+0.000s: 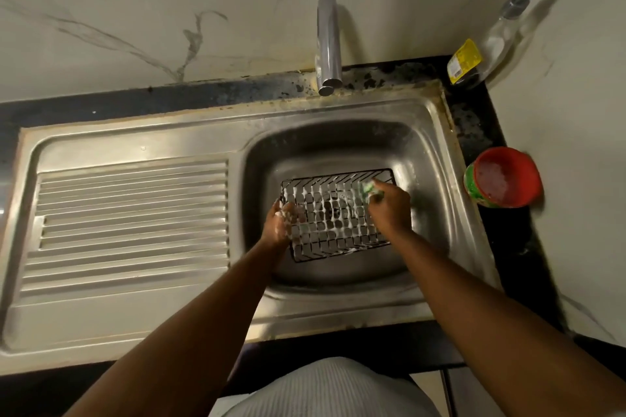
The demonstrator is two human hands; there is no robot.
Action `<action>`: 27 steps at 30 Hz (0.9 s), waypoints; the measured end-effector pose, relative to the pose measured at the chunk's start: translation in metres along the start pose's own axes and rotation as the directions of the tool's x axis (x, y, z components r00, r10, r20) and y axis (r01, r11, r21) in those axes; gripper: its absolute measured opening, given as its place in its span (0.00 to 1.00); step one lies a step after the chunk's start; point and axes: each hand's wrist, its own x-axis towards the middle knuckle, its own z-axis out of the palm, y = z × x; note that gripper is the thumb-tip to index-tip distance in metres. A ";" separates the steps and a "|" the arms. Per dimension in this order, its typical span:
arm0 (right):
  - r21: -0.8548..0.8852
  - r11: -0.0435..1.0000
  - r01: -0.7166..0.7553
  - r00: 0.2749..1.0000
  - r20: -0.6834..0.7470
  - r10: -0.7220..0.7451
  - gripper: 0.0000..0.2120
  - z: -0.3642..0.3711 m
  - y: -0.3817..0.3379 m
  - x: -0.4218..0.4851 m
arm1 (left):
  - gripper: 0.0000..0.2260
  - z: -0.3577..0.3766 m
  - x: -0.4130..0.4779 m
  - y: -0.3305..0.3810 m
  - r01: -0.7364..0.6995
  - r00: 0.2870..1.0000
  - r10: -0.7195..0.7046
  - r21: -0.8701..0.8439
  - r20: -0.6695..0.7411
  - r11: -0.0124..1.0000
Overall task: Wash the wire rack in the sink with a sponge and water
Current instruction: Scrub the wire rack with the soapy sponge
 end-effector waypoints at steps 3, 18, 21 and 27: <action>-0.284 0.956 0.072 0.997 -0.013 -0.079 0.23 0.001 -0.002 0.003 | 0.17 0.000 0.001 0.001 -0.093 0.996 0.093 -0.030 0.001 0.995; 0.013 0.989 0.150 0.987 -0.051 -0.150 0.19 0.030 -0.053 -0.029 | 0.48 0.001 -0.006 0.007 -0.154 0.984 0.153 0.006 0.091 0.988; 0.057 0.951 0.303 0.952 -0.055 -0.300 0.16 0.037 -0.072 -0.048 | 0.36 0.006 -0.009 0.009 -0.223 0.968 0.217 0.037 0.124 0.974; 0.071 0.919 0.389 0.921 -0.014 -0.389 0.12 0.033 -0.115 -0.068 | 0.38 0.019 -0.004 0.009 -0.293 0.947 0.283 0.044 0.150 0.955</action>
